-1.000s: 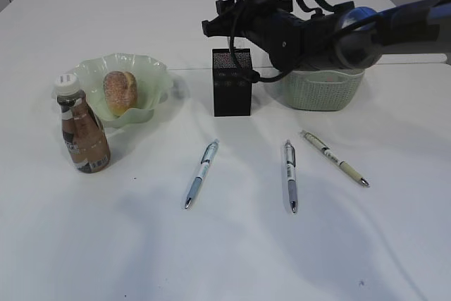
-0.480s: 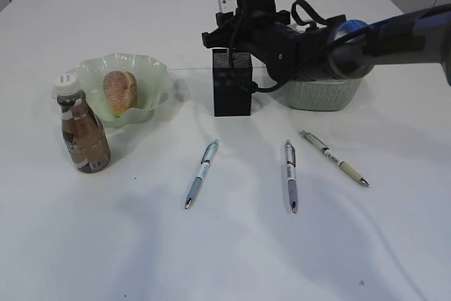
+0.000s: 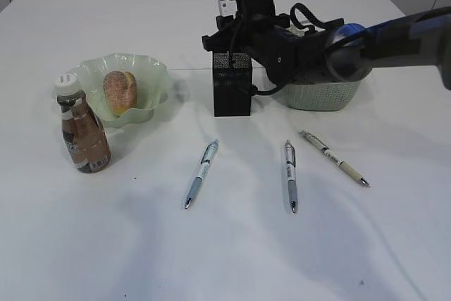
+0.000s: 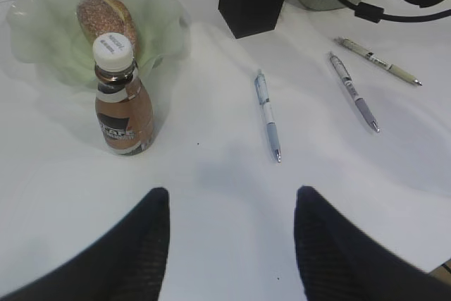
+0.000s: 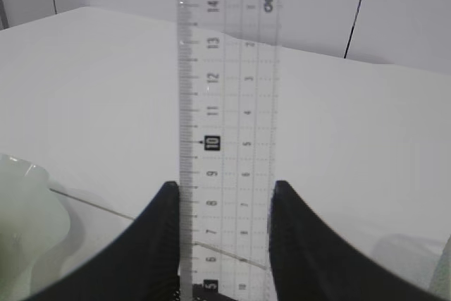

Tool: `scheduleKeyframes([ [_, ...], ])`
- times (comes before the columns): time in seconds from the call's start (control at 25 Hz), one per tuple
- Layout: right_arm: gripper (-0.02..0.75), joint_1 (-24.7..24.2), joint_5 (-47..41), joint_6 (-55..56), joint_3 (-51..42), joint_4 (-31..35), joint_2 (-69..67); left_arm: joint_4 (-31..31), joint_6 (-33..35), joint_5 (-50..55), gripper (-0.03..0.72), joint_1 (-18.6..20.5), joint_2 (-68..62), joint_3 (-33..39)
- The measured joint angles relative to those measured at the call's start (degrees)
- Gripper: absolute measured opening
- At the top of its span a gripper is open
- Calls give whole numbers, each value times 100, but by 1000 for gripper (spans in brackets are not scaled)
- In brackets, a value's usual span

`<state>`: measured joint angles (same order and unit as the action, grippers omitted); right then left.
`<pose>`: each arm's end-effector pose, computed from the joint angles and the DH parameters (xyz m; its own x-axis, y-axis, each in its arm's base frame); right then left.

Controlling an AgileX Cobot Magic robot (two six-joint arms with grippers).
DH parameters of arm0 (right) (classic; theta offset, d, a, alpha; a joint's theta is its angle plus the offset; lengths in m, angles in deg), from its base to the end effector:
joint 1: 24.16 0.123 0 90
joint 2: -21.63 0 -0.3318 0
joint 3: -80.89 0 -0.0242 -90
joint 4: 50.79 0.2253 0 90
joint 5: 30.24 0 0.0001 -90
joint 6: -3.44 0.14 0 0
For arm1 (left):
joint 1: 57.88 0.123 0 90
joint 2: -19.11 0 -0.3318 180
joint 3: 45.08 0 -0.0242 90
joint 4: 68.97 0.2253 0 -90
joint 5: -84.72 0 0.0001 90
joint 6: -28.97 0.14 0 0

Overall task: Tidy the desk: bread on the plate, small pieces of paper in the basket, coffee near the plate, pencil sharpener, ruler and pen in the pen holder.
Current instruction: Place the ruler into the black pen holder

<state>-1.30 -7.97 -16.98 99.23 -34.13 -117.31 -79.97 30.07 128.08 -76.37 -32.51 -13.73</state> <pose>0.5531 0.2167 0.2248 -0.1217 -0.1442 -0.9820 -0.2989 0.9488 -0.1023 0.1148 -0.0577 0.3534 -0.6009 0.0746 -0.7959 0.3451 0.9223 -0.1741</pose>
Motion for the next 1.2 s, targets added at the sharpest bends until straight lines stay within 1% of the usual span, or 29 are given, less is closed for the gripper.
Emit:
scheduleKeyframes([
  [0.6,302,0,23,2,0,19,-288,13,0,0,394,0,0,0],
  [1.2,302,0,64,12,0,19,-288,40,0,0,394,0,0,0],
])
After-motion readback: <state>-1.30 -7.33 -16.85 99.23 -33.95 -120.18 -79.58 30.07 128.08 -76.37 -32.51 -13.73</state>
